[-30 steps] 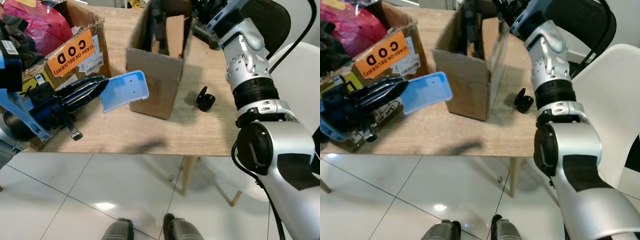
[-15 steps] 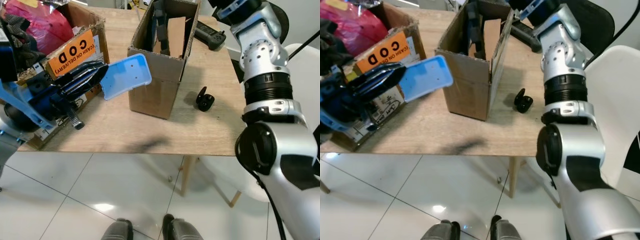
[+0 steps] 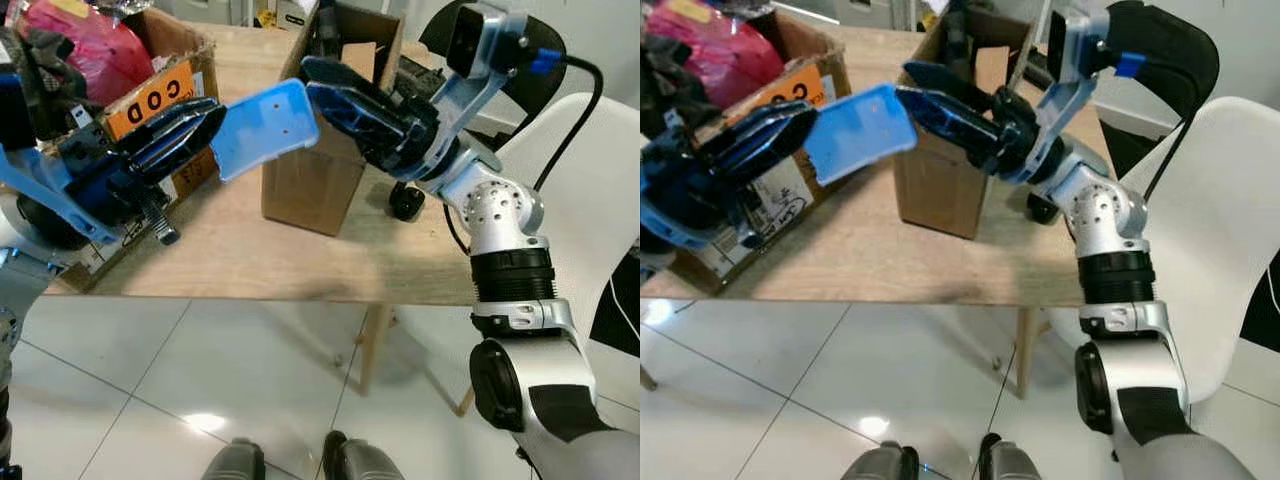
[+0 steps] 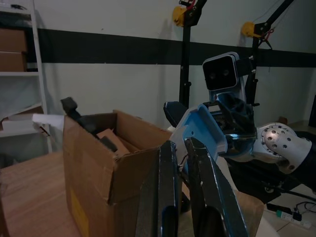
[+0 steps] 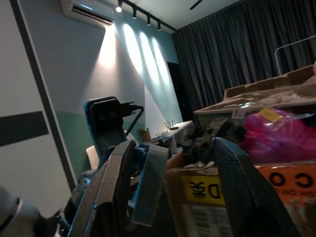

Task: Picking trash to rubbish bin

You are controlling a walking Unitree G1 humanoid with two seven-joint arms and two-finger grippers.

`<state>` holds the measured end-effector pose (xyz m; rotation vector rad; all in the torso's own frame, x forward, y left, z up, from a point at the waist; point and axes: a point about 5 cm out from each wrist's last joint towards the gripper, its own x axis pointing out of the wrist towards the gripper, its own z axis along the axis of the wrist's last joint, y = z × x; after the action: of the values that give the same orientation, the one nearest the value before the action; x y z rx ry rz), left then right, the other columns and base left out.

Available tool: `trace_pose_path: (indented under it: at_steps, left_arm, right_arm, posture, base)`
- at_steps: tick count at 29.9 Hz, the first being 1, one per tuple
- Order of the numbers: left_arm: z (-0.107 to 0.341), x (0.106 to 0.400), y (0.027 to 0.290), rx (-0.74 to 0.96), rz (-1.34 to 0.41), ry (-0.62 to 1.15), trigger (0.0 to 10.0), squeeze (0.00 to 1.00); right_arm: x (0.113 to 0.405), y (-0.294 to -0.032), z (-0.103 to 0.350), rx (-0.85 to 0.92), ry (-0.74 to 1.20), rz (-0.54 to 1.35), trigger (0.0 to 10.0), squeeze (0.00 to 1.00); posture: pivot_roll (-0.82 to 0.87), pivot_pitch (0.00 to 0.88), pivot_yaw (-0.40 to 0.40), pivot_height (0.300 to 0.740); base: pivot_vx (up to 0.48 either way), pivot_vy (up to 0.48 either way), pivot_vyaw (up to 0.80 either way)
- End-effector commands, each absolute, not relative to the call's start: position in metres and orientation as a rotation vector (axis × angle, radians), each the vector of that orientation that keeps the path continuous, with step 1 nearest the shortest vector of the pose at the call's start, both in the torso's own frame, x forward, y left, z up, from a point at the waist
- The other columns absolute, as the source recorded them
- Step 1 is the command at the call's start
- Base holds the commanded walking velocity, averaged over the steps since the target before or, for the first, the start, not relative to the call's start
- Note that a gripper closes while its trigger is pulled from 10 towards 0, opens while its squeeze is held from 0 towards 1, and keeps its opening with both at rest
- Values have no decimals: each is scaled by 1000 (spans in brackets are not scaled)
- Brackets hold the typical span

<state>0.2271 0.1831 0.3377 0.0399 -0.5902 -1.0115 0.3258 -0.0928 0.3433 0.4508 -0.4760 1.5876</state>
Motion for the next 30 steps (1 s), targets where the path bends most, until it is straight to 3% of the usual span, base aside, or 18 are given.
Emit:
trace_pose_path:
  at_steps: [1,18,19,20,21,30]
  left_arm:
    - [341,223,177,60,-1050,-615,10000,0]
    - [340,224,168,70,-1069,-624,10000,0]
    - [339,223,167,71,-1071,-624,10000,0]
    - [339,223,166,73,-1073,-623,10000,0]
    - [339,223,165,75,-1080,-624,10000,0]
    - [339,222,161,86,-1106,-625,10000,0]
  right_arm:
    - [323,-90,343,453,-468,1585,10000,0]
    - [327,-70,331,391,-267,1493,10000,0]
    - [327,-69,330,389,-257,1487,4941,0]
    - [328,-68,328,384,-247,1476,3333,0]
    - [329,-67,327,382,-238,1466,0,0]
    - [330,-66,327,366,-224,1458,0,0]
  posture:
    - [67,189,-40,740]
    - [58,181,-53,740]
    - [57,177,-53,740]
    - [58,176,-53,740]
    - [58,176,-53,740]
    - [52,177,-51,740]
  base:
    - [0,0,0]
    - [0,0,0]
    - [0,0,0]
    - [0,0,0]
    - [0,0,0]
    - [0,0,0]
